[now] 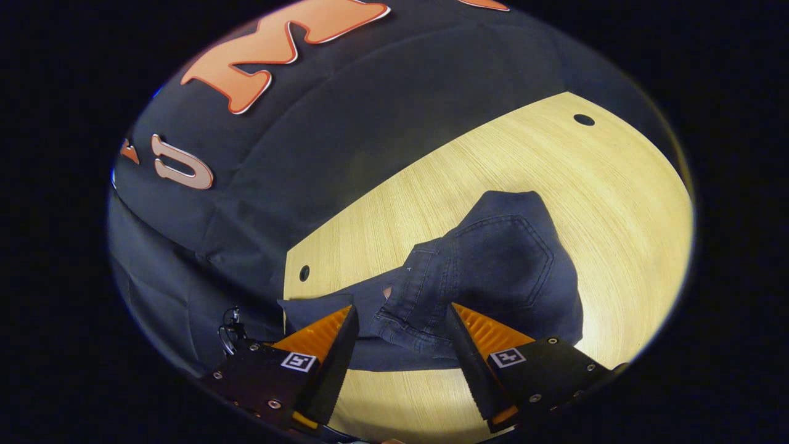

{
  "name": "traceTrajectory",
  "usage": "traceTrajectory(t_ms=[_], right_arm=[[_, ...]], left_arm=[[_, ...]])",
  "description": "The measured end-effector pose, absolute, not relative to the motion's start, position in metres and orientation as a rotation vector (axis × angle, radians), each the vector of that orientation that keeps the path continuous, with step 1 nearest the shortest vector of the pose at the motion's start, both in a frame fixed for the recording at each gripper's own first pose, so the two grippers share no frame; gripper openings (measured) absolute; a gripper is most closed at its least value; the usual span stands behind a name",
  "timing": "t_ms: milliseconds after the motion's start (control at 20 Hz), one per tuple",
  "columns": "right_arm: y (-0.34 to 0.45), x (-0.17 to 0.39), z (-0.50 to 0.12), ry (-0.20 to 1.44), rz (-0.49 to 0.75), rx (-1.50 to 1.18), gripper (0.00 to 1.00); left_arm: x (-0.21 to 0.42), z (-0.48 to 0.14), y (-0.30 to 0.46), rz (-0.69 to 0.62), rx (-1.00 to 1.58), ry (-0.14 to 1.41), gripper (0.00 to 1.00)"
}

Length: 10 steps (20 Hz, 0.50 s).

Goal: Grasp the waist and the cuffs of the jeans and fold them to make the two legs overlap; first hold the waist and fold one-third of the jeans toward the cuffs, then hold the cuffs and fold the remaining one-third in the same direction to finish folding.

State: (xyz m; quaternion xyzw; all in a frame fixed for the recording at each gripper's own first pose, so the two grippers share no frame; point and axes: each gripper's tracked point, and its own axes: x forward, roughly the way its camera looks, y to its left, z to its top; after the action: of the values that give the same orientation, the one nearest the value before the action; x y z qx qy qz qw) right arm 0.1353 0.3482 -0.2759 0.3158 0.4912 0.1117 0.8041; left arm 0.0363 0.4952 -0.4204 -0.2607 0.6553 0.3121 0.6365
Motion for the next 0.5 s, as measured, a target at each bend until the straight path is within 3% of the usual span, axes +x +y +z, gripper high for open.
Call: traceTrajectory(t_ms=[250,400,500], right_arm=[[0.319,0.135,-0.273,1.033,0.229,0.683,0.87],[0.306,0.134,-0.272,1.029,0.235,0.709,0.87],[0.298,0.132,-0.272,1.027,0.242,0.731,0.87]], left_arm=[[0.043,-0.424,0.492,0.704,-0.532,1.503,0.95],[0.052,-0.427,0.486,0.630,-0.477,1.485,0.77],[0.065,-0.429,0.474,0.521,-0.456,1.419,0.47]])
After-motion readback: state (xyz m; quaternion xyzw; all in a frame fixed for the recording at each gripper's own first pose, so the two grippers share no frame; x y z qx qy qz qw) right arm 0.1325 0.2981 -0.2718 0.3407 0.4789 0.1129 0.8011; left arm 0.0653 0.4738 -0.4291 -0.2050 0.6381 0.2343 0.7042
